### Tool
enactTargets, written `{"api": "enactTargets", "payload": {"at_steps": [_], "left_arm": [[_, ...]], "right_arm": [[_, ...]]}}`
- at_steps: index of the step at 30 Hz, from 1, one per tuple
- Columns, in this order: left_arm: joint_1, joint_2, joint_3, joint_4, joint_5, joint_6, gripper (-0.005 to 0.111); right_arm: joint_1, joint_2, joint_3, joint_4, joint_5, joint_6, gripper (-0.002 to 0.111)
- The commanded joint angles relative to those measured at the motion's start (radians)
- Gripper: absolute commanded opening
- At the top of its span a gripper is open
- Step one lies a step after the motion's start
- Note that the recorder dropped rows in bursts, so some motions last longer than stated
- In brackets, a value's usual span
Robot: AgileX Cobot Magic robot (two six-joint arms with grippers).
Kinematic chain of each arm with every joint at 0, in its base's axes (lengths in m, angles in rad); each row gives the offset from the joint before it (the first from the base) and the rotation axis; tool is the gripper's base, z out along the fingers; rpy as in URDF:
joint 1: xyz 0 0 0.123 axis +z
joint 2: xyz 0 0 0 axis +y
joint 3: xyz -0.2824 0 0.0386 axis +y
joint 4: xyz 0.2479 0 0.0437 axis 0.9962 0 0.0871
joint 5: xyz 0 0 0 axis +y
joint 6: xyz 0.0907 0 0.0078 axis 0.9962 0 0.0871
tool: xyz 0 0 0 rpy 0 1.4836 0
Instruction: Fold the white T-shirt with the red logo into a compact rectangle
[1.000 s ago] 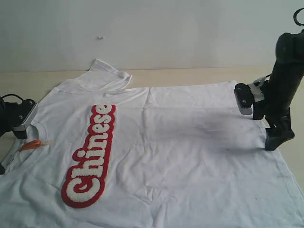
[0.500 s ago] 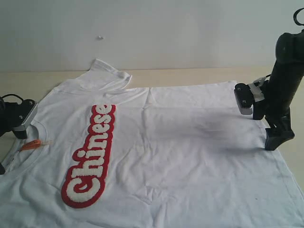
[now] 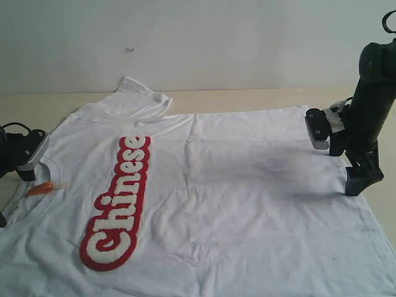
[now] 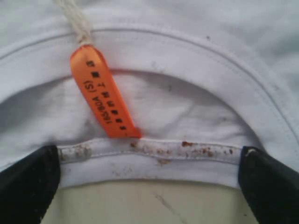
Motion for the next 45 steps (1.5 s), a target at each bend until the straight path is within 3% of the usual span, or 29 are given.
{"api": "enactTargets", "payload": {"at_steps": [1,45], "left_arm": [[-0.001,0.019,0.005,0.014,0.011,-0.004,0.104],[-0.001,0.019,0.005,0.014,-0.004,-0.004,0.104]], "right_arm": [[-0.002,0.029,0.006,0.021,-0.002,0.002,0.105],[-0.002,0.029,0.006,0.021,-0.002,0.002,0.105]]}}
